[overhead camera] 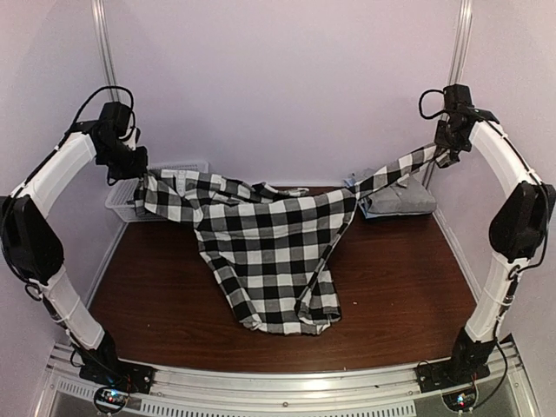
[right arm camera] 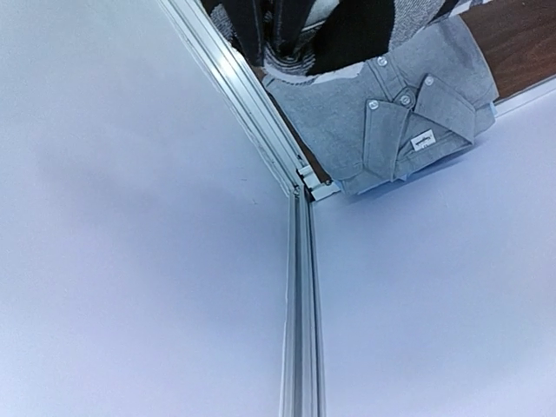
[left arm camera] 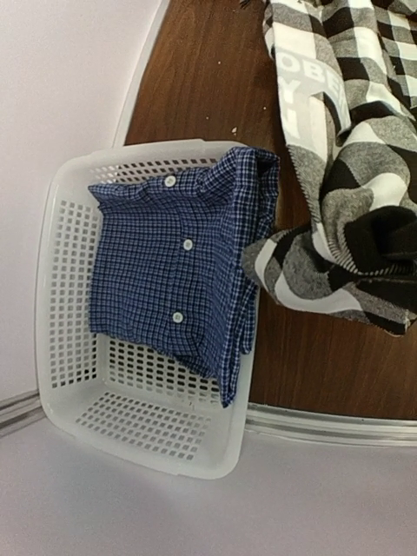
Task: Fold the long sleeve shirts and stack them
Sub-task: Flatten out the square-folded shirt at the center of the board.
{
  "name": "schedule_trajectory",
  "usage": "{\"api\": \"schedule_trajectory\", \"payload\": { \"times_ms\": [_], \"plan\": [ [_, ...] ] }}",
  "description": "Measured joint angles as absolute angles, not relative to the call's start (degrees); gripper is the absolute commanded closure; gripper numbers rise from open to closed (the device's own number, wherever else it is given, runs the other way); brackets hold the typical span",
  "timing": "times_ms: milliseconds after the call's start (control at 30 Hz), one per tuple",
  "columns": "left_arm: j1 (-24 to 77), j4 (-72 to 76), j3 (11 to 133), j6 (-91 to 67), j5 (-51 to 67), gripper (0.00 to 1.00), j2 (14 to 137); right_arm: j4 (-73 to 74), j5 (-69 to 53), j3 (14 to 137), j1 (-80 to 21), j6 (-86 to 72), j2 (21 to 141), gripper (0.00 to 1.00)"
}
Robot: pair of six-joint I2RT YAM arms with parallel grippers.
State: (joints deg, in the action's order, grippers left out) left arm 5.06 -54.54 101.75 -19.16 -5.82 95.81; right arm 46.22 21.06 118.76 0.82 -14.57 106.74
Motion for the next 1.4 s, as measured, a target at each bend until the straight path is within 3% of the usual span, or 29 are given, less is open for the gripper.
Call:
{"api": "schedule_trajectory", "payload": {
  "times_ms": [100, 167, 333, 467, 667, 900, 1167, 1400],
  "plan": [
    [5.1, -54.4, 102.5, -18.6, -3.4, 0.67, 98.6, 46.9, 19.1, 120.1, 0.9, -14.5, 110.5, 0.51],
    [5.3, -54.3, 102.5, -18.1, -2.3, 0.54, 100.4, 47.5, 17.8, 119.6, 0.3, -14.7, 112.3, 0.41],
    [7.0, -53.8, 102.3, -18.2, -1.5, 0.42, 101.4, 46.5, 16.8, 111.6, -6.6, -13.9, 111.3, 0.31],
    [10.6, -50.4, 95.7, -19.7, -1.2, 0.42, 96.2, 43.7, 14.5, 99.2, -16.8, -14.0, 105.9, 0.3],
    [18.8, -44.7, 72.9, -26.3, 3.3, 0.45, 82.3, 38.9, 10.1, 82.1, -31.9, -17.0, 95.8, 0.35],
    [30.8, -38.5, 52.3, -37.5, 7.9, 0.47, 71.6, 32.2, 4.5, 65.1, -46.2, -25.0, 87.7, 0.35],
    [47.9, -29.1, 40.3, -50.4, 11.6, 0.46, 70.7, 23.5, -1.4, 55.5, -56.6, -34.5, 87.5, 0.31],
    [52.8, -20.6, 37.8, -56.2, 13.6, 0.46, 76.0, 17.4, -2.6, 55.2, -59.5, -39.0, 91.7, 0.3]
  ]
}}
